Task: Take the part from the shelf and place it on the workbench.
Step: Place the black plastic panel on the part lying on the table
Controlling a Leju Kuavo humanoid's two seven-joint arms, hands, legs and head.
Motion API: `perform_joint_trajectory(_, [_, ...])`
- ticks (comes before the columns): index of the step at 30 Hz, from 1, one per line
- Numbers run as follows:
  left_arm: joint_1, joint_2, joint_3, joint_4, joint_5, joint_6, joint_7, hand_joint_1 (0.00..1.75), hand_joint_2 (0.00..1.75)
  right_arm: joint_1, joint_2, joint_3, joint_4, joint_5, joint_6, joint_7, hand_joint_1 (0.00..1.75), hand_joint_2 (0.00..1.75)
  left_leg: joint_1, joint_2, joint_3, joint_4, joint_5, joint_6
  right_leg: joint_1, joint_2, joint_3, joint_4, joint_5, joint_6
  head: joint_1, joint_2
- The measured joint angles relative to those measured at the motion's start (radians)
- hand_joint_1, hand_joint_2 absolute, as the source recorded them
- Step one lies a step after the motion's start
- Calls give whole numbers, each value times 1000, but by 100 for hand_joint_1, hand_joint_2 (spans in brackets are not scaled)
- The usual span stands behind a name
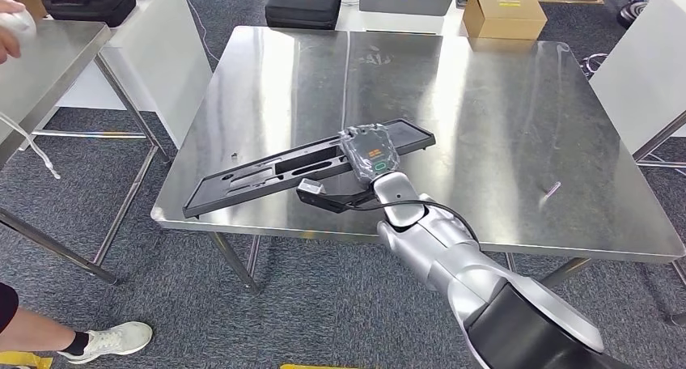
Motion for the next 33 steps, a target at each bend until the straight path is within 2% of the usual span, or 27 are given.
perform_joint_trajectory(8, [8,0,-3,5,-18,-6,9,0,175,23,-29,-28,22,-47,-28,-5,175,175,0,0,0,0,0,0,0,0,5,0,0,0,0,0])
perform_joint_trajectory(19, [8,-1,-7,7,-34,-25,3,0,175,30,-42,-64,32,-73,-52,-15,175,175,0,0,1,0,0,0,0,0,2,0,0,0,0,0])
perform_joint_trajectory(28, [-2,-1,-32,7,-68,-66,2,0,175,21,-71,-201,15,-127,-89,-67,175,175,-1,0,1,0,0,0,0,0,5,0,0,0,0,0])
perform_joint_trajectory(33, [-9,-1,-42,7,-78,-88,10,0,175,16,-81,-275,-22,-81,-92,-102,175,175,-1,0,2,0,0,0,0,0,8,0,1,1,0,0])
